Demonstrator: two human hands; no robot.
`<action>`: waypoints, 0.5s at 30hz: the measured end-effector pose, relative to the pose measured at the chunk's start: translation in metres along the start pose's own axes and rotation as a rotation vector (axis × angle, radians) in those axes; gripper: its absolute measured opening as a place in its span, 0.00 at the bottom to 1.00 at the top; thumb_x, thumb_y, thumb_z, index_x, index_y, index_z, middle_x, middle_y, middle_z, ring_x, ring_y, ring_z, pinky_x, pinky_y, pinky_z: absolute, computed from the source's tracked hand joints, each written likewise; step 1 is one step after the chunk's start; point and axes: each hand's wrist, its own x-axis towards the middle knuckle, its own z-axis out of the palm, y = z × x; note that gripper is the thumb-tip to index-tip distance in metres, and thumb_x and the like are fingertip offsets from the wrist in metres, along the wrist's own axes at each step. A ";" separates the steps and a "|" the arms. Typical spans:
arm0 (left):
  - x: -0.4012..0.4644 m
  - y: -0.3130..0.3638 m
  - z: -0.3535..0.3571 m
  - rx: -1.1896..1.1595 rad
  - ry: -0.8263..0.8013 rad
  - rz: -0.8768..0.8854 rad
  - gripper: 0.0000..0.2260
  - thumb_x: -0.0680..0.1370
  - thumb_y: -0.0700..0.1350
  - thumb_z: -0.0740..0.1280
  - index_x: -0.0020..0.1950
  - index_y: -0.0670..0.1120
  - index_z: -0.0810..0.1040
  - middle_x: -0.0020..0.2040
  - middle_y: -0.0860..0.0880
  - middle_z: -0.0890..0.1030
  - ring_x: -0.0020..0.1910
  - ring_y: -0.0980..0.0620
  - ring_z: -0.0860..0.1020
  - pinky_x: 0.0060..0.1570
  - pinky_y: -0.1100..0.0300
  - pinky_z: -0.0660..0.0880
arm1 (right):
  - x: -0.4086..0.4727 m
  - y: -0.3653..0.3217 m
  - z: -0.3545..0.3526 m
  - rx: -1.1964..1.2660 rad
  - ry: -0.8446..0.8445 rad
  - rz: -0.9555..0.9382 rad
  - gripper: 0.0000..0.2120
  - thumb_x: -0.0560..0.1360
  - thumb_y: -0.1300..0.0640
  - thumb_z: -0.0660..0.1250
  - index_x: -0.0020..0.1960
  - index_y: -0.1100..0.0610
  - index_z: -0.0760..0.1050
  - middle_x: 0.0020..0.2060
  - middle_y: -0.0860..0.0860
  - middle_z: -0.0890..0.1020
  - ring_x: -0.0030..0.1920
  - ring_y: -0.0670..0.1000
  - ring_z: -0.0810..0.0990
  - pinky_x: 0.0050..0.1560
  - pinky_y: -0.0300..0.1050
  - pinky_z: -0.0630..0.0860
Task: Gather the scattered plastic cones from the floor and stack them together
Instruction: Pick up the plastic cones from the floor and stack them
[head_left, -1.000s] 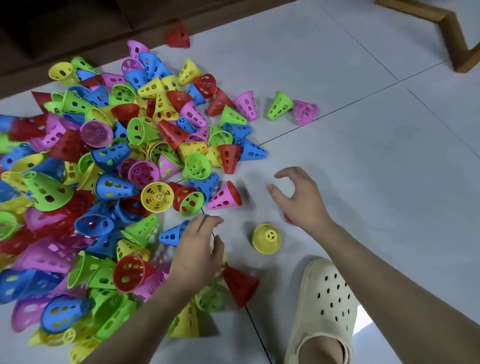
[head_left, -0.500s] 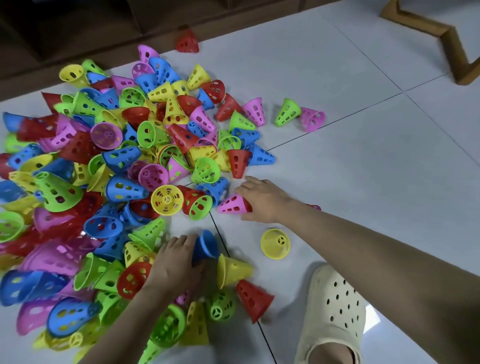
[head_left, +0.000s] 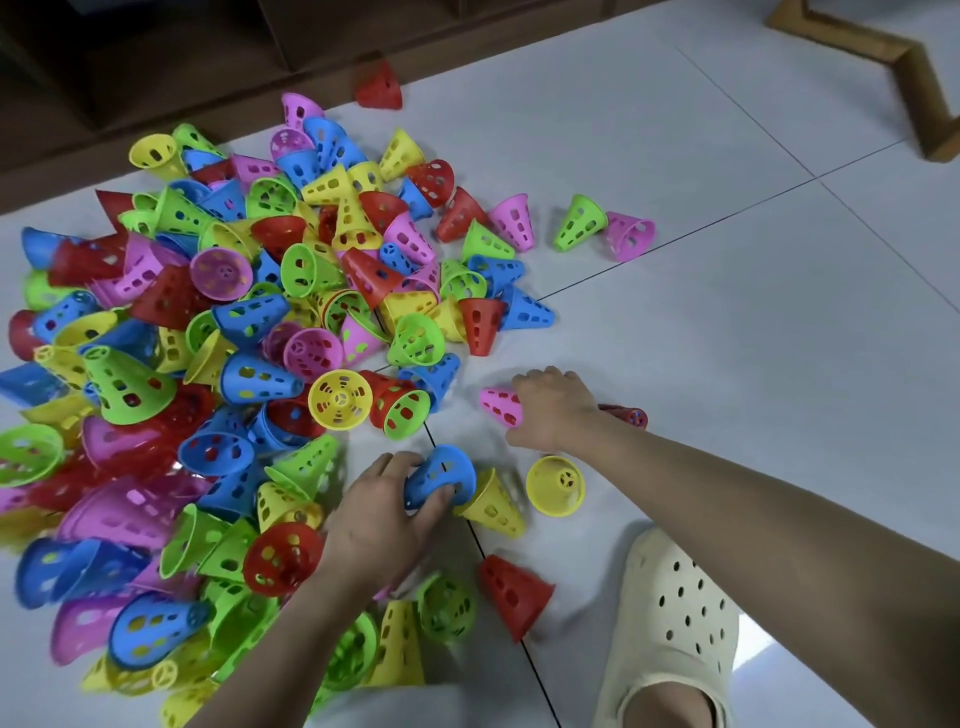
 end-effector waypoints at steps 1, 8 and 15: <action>-0.001 0.003 0.000 -0.039 0.016 -0.002 0.24 0.75 0.66 0.64 0.63 0.51 0.75 0.53 0.55 0.76 0.46 0.55 0.76 0.45 0.57 0.76 | 0.000 0.002 0.000 0.123 0.008 0.017 0.29 0.70 0.41 0.70 0.66 0.54 0.70 0.61 0.54 0.76 0.62 0.57 0.72 0.60 0.51 0.69; 0.002 0.026 0.000 -0.228 0.114 0.031 0.18 0.78 0.61 0.67 0.58 0.49 0.79 0.51 0.55 0.75 0.49 0.64 0.74 0.43 0.75 0.68 | -0.018 0.010 -0.015 0.965 0.238 0.037 0.22 0.67 0.49 0.79 0.55 0.54 0.75 0.46 0.49 0.79 0.46 0.52 0.79 0.46 0.45 0.76; 0.001 0.068 0.000 -0.259 0.084 0.125 0.19 0.78 0.66 0.60 0.53 0.52 0.76 0.38 0.55 0.77 0.38 0.56 0.75 0.36 0.60 0.71 | -0.061 0.036 -0.036 1.337 0.667 0.182 0.17 0.69 0.52 0.80 0.53 0.50 0.76 0.44 0.46 0.82 0.39 0.38 0.79 0.41 0.30 0.73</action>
